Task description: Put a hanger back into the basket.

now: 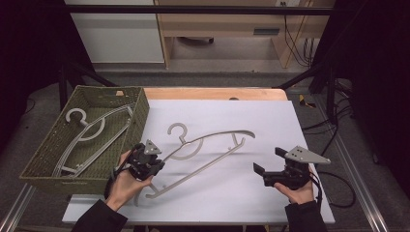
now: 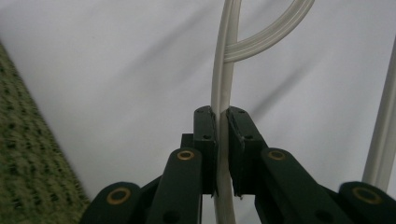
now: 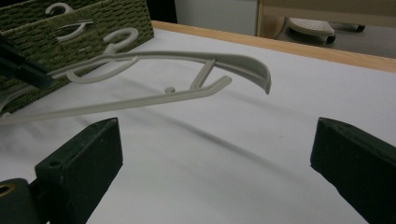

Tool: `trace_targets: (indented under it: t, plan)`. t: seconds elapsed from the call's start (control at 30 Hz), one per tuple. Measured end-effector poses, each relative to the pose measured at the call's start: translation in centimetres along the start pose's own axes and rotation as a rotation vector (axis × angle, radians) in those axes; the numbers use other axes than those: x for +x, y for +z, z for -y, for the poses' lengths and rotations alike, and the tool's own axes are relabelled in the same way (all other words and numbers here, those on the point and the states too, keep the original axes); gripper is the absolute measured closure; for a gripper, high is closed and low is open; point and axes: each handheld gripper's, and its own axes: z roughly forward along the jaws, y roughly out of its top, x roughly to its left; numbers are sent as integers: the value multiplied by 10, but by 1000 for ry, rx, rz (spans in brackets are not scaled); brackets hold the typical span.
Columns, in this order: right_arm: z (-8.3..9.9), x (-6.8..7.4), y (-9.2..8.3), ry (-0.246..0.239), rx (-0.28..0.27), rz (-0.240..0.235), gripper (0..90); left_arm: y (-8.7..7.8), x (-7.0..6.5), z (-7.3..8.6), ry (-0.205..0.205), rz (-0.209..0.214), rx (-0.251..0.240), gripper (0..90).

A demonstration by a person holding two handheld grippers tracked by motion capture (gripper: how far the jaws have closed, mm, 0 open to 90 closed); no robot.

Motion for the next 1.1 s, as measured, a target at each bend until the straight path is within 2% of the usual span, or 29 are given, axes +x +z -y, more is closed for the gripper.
trace_targets:
  t: [0.4, 0.57, 0.6, 0.8, 0.97, 1.1]
  plan:
    - [0, 0, -1, 0, -2, 4, 21, -42, 11, -2, -18, -20, -100, 826]
    - [-1, -1, -2, 8, -13, 7, 20, -58, 19, -3, -9, -40, -114, 826]
    - [-1, -1, -2, 7, -13, 8, 19, -60, 19, -3, -19, -42, -127, 826]
    - [-1, -1, -2, 9, -15, 8, 18, -74, 26, -7, 1, -70, -138, 826]
    - [0, -2, -1, 9, -13, 12, 18, -87, 40, -11, 3, -86, -143, 826]
    - [0, -1, -1, 10, -11, 12, 18, -99, 56, -11, -23, -101, -160, 826]
